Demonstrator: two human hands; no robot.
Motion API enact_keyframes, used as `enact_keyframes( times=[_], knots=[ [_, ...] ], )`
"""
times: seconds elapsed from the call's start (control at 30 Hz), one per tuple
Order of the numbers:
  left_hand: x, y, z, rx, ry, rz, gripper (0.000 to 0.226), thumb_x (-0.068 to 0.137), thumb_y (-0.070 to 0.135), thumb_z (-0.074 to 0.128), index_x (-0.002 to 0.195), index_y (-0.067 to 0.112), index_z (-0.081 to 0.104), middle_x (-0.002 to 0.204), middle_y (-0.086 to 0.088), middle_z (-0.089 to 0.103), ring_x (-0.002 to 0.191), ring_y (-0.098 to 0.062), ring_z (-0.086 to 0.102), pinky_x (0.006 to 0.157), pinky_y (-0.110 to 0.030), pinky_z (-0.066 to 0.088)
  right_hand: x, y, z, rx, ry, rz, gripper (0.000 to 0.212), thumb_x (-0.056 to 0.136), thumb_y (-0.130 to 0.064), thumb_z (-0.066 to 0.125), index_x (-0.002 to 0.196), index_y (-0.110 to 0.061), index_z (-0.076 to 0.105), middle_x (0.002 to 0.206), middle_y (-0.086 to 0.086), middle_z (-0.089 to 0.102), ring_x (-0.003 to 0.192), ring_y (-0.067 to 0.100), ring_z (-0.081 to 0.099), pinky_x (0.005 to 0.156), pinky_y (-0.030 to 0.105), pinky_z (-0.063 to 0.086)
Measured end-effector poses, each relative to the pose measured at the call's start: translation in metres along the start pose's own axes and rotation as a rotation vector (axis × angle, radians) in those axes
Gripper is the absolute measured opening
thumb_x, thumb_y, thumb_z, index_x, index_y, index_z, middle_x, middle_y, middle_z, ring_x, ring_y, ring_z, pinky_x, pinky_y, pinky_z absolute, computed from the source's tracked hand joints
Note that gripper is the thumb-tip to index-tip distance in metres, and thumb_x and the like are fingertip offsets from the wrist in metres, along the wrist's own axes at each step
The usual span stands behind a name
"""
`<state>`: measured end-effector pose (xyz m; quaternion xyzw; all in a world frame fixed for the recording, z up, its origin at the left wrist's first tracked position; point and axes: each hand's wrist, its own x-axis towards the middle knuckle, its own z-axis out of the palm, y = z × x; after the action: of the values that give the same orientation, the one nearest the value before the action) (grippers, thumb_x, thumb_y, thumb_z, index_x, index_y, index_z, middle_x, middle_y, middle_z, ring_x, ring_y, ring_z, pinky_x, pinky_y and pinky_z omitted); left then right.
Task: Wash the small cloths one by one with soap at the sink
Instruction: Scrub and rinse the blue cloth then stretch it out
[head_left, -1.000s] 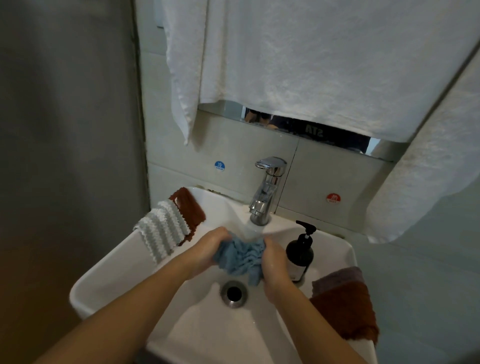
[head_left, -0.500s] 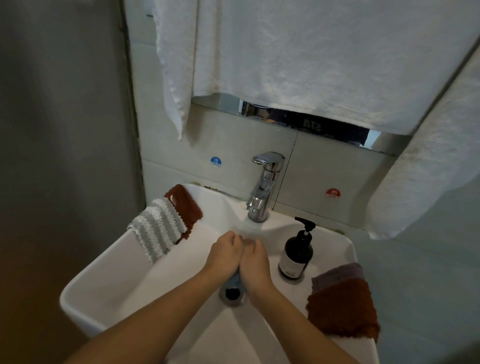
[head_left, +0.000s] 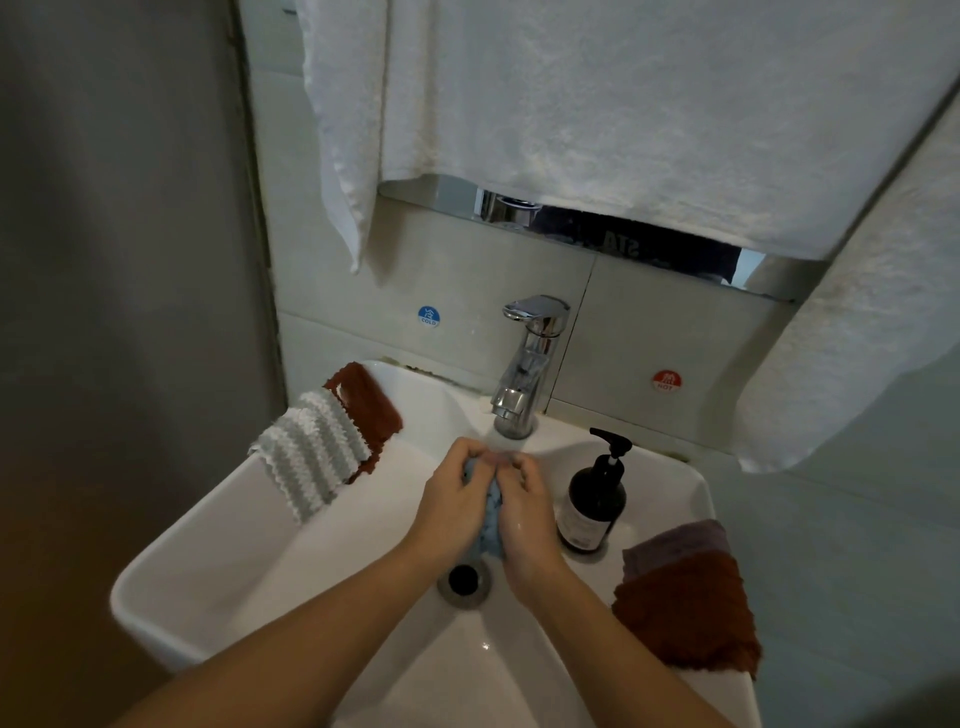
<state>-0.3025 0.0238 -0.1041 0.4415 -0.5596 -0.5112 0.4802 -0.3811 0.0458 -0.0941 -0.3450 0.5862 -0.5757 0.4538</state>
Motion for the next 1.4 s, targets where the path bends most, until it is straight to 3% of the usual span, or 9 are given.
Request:
enact_keyframes(
  times=[0.07,0.3,0.43,0.57,0.67,0.73,0.87,1.03,1.4],
  knots=[
    [-0.001,-0.001,0.002,0.095,0.019,0.012,0.013,0.102,0.026,0.047,0.095,0.018,0.054,0.082,0.001,0.064,0.073,-0.004,0.064,0.061,-0.016,0.050,-0.003,0.002,0.004,-0.077,0.028,-0.019,0.021,0.104,-0.022,0.042,0.100,-0.007,0.056,0.088,0.011,0.065,0.081,0.020,0.064,0.071,0.034,0.052],
    [0.001,-0.001,-0.002,0.289,-0.002,0.037,0.025,0.103,0.020,0.040,0.079,0.016,0.046,0.073,0.002,0.054,0.070,-0.014,0.053,0.063,-0.025,0.043,0.004,0.007,0.009,-0.273,0.071,-0.009,0.026,0.100,-0.023,0.039,0.081,-0.013,0.053,0.081,0.009,0.060,0.084,0.029,0.060,0.081,0.046,0.051],
    [0.002,-0.001,0.002,0.247,0.030,-0.036,0.010,0.103,0.027,0.041,0.101,0.017,0.043,0.086,-0.005,0.061,0.080,-0.018,0.064,0.067,-0.031,0.053,0.009,0.007,0.003,-0.334,0.052,0.067,0.018,0.097,-0.019,0.045,0.083,-0.012,0.054,0.083,0.009,0.060,0.087,0.030,0.061,0.078,0.043,0.052],
    [0.003,-0.003,-0.002,0.186,0.085,-0.079,0.017,0.100,0.027,0.052,0.093,0.019,0.039,0.083,-0.008,0.061,0.074,-0.019,0.063,0.062,-0.030,0.055,-0.002,0.006,0.000,-0.078,-0.041,0.074,0.016,0.102,-0.027,0.045,0.113,-0.015,0.047,0.105,0.010,0.061,0.095,0.020,0.063,0.082,0.038,0.055],
    [0.007,-0.004,-0.007,0.248,0.163,-0.007,0.021,0.099,0.030,0.053,0.084,0.016,0.049,0.078,-0.005,0.061,0.072,-0.017,0.061,0.061,-0.025,0.048,-0.006,0.016,0.001,-0.192,-0.145,-0.125,0.032,0.104,-0.028,0.042,0.134,-0.036,0.035,0.121,0.000,0.059,0.109,0.013,0.062,0.096,0.038,0.053],
    [0.006,-0.001,-0.008,0.181,0.183,0.009,0.025,0.101,0.032,0.050,0.083,0.016,0.057,0.078,-0.003,0.064,0.075,-0.015,0.063,0.063,-0.020,0.047,-0.005,0.018,0.001,-0.290,-0.097,-0.243,0.026,0.105,-0.027,0.040,0.130,-0.034,0.041,0.117,-0.002,0.062,0.106,0.009,0.063,0.091,0.031,0.055],
    [-0.007,0.001,0.005,0.048,-0.031,0.032,0.015,0.101,0.033,0.048,0.098,0.023,0.059,0.093,0.000,0.067,0.088,-0.012,0.066,0.072,-0.026,0.054,0.000,0.010,0.000,-0.107,0.150,-0.199,0.017,0.104,-0.026,0.042,0.108,-0.014,0.054,0.092,0.003,0.065,0.079,0.013,0.064,0.060,0.019,0.049],
    [-0.007,-0.002,0.010,0.108,-0.001,0.065,0.023,0.103,0.031,0.043,0.092,0.016,0.055,0.084,0.001,0.066,0.079,-0.007,0.064,0.074,-0.030,0.055,0.006,0.013,0.003,-0.187,0.130,-0.143,0.033,0.103,-0.034,0.042,0.084,-0.013,0.058,0.071,0.000,0.062,0.072,0.016,0.064,0.064,0.030,0.049],
    [0.003,0.000,0.002,0.273,-0.030,0.066,0.028,0.103,0.019,0.040,0.079,0.015,0.054,0.077,-0.002,0.061,0.076,-0.015,0.061,0.069,-0.027,0.052,0.008,0.005,0.002,-0.431,0.116,-0.128,0.034,0.102,-0.022,0.037,0.072,-0.014,0.052,0.077,0.008,0.060,0.078,0.027,0.060,0.071,0.041,0.048]
  ],
)
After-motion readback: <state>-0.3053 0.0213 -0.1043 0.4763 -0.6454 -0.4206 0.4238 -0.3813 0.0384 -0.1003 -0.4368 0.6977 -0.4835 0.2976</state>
